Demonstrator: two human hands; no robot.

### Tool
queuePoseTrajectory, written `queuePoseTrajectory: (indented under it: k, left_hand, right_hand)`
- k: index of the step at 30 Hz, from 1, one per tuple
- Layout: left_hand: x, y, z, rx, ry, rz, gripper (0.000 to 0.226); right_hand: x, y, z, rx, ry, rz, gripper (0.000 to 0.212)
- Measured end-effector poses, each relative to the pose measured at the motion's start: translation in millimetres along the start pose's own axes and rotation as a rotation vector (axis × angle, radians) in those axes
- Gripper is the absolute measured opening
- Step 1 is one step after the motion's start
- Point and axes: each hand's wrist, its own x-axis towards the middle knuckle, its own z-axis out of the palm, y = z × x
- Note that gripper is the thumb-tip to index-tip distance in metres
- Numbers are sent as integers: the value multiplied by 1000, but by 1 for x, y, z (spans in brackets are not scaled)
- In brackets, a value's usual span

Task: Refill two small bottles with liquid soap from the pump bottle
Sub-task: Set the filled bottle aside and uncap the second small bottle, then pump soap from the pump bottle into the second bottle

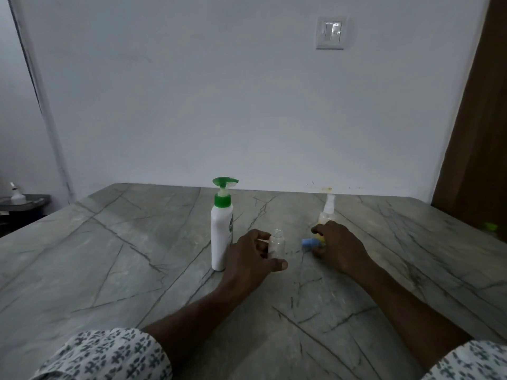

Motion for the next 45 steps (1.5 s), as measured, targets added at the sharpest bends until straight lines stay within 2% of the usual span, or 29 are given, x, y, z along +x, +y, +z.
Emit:
queuePoseTrajectory:
  k: [4, 6, 9, 12, 16, 18, 20, 23, 25, 27, 30, 32, 35, 40, 45]
  left_hand:
    - [-1, 0, 1, -6, 13, 7, 76]
    - [-3, 4, 1, 13, 73, 45, 80]
    - [-9, 10, -1, -47, 197, 172, 69]
    - [-16, 17, -6, -90, 304, 379, 60]
    - [-8, 30, -20, 4, 537, 695, 55]
    - [0, 32, -36, -2, 706, 675, 57]
    - [8, 31, -55, -47, 794, 526, 63]
    - [22, 18, -77, -119, 669, 311, 87]
    - [29, 6, -82, -82, 536, 309, 107]
    - [33, -4, -82, -50, 431, 358, 116]
    - [36, -8, -78, -48, 359, 441, 112]
    - [37, -10, -74, -3, 334, 479, 110]
    - [38, -13, -65, 30, 309, 536, 107]
    - [41, -8, -60, 13, 343, 501, 100]
    - [37, -4, -62, 177, 319, 558, 103]
  right_hand:
    - [-3, -6, -5, 30, 31, -13, 56]
    - [-6, -10, -7, 160, 98, -76, 51]
    - [-14, -19, -14, 453, 140, -146, 49]
    - [-25, -31, -15, 665, -23, -177, 57]
    - [-32, -40, -7, 731, -159, -224, 77]
    - [-34, -44, -5, 726, -164, -230, 81]
    - [-35, -46, -2, 745, -157, -234, 79]
    - [-36, -48, 7, 772, -163, -215, 77]
    - [-36, -51, 10, 718, -146, -207, 72]
    - [-36, -55, 11, 671, -101, -204, 58]
    - [-35, -60, 12, 670, -39, -218, 33]
    - [-35, -62, 12, 675, -37, -224, 26]
    - [-37, -64, 11, 659, -39, -227, 30]
    - [-36, -65, 7, 703, -5, -199, 30]
    - [-34, -65, -3, 663, 97, -201, 29]
